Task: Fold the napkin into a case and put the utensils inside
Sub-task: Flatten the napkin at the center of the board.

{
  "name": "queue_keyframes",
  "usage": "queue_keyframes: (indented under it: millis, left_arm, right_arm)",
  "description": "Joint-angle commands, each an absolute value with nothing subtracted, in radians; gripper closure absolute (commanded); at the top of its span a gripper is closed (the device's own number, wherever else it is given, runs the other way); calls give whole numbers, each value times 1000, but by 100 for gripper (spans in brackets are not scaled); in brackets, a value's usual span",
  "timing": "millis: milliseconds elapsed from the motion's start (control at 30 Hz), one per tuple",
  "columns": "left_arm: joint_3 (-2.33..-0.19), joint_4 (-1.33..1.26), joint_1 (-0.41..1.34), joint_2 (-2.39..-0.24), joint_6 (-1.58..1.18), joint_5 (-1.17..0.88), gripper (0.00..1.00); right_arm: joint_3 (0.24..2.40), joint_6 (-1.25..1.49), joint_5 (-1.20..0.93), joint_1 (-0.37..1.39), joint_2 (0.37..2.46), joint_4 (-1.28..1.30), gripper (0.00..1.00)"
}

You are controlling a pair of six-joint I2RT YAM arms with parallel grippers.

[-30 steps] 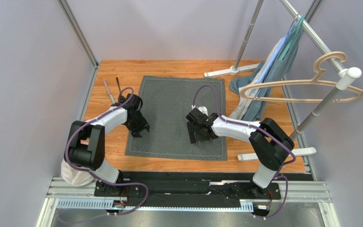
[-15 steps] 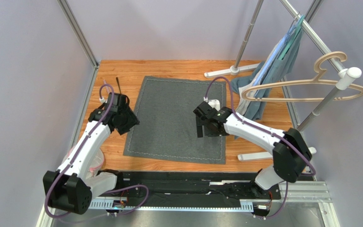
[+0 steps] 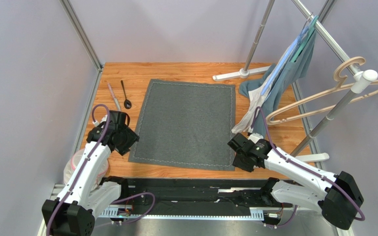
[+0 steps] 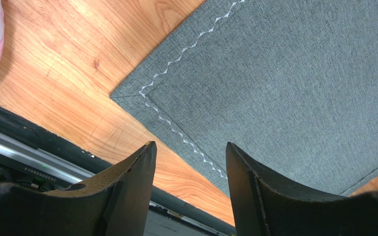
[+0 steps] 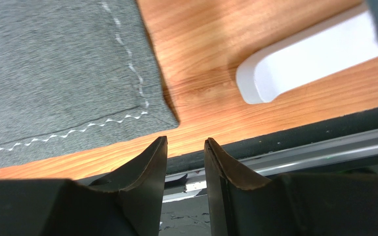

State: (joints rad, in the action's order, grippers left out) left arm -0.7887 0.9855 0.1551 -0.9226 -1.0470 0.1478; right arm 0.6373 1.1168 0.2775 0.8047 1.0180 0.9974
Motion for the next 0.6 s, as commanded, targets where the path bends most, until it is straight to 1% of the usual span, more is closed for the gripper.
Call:
queue_keyframes:
  millis: [0, 133, 233, 300, 433, 567]
  left_arm:
    - [-781, 999, 149, -914, -1069, 166, 37]
    - [-772, 1003, 149, -891, -1063, 175, 36]
    - [-779, 1008, 147, -887, -1052, 183, 35]
    - [-781, 1003, 146, -893, -1048, 173, 31]
    - [-782, 1000, 143, -923, -1045, 146, 30]
    - [-784, 1005, 140, -931, -1040, 144, 30]
  right_arm:
    - [600, 1206, 267, 805, 1022, 916, 64]
    - [603, 1163, 219, 808, 1075, 858, 61]
    - [612, 1157, 238, 837, 1092, 858, 58]
    - [606, 1157, 238, 845, 1094, 842, 56]
    - [586, 1172, 215, 850, 1132, 802, 52]
    - [577, 1180, 224, 850, 1173, 782, 52]
